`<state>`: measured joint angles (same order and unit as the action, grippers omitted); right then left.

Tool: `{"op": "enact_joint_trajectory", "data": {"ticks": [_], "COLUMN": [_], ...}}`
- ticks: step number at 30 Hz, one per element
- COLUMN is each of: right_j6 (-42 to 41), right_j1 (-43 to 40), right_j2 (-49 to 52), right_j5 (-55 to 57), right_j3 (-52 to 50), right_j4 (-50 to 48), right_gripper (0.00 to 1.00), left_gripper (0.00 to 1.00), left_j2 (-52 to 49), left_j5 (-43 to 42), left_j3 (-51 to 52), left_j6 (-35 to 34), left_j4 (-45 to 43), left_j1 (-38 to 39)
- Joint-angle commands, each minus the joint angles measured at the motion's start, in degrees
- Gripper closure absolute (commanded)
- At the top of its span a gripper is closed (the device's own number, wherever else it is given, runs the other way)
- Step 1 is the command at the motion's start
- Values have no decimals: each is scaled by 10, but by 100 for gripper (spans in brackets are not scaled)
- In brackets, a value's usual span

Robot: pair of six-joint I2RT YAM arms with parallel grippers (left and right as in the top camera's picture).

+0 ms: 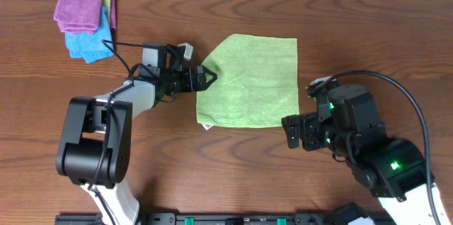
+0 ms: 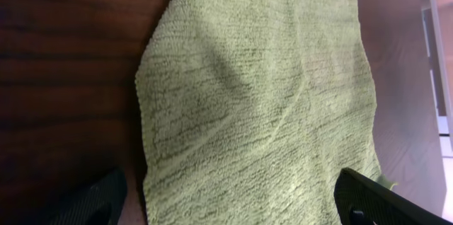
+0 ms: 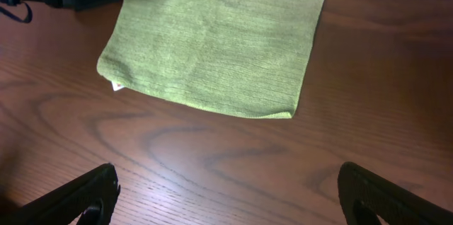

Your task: Fold the cloth

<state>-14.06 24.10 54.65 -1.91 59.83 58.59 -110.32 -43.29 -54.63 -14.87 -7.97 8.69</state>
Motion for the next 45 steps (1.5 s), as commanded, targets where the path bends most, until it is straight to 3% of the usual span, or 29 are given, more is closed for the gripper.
{"op": "enact_joint_trajectory", "data": {"ticks": [1,10,20,32,34,36,38,39,45], "right_j6": [0,0,-7,-18,-18,-18,-19,-26,-35], "right_j1": [-2,-2,-2,-2,-2,-2,-2,-2,-2], "right_j2": [0,0,0,5,18,48,86,110,279], "right_j5": [4,5,6,32,32,32,30,30,25], "right_j3": [1,1,1,1,1,-2,-7,-7,-7], "right_j4": [-1,-10,-11,-21,-24,-31,-43,-49,-91], "right_gripper": [1,1,2,2,11,35,89,98,99], "left_gripper": [5,5,5,5,5,5,5,5,5], "left_j2": [-26,-76,-150,-150,-150,-150,-150,-150,-150], "left_j5": [-1,-38,-106,-170,-167,-167,-167,-167,-163], "left_j3": [-6,-29,-187,-247,-247,-247,-247,-247,-247], "left_j6": [-11,-75,-90,-89,-88,-83,-83,-83,-83], "left_j4": [-3,-71,-70,-73,-73,-73,-73,-73,-73], "left_j1": [0,0,0,0,0,0,0,0,0]}}
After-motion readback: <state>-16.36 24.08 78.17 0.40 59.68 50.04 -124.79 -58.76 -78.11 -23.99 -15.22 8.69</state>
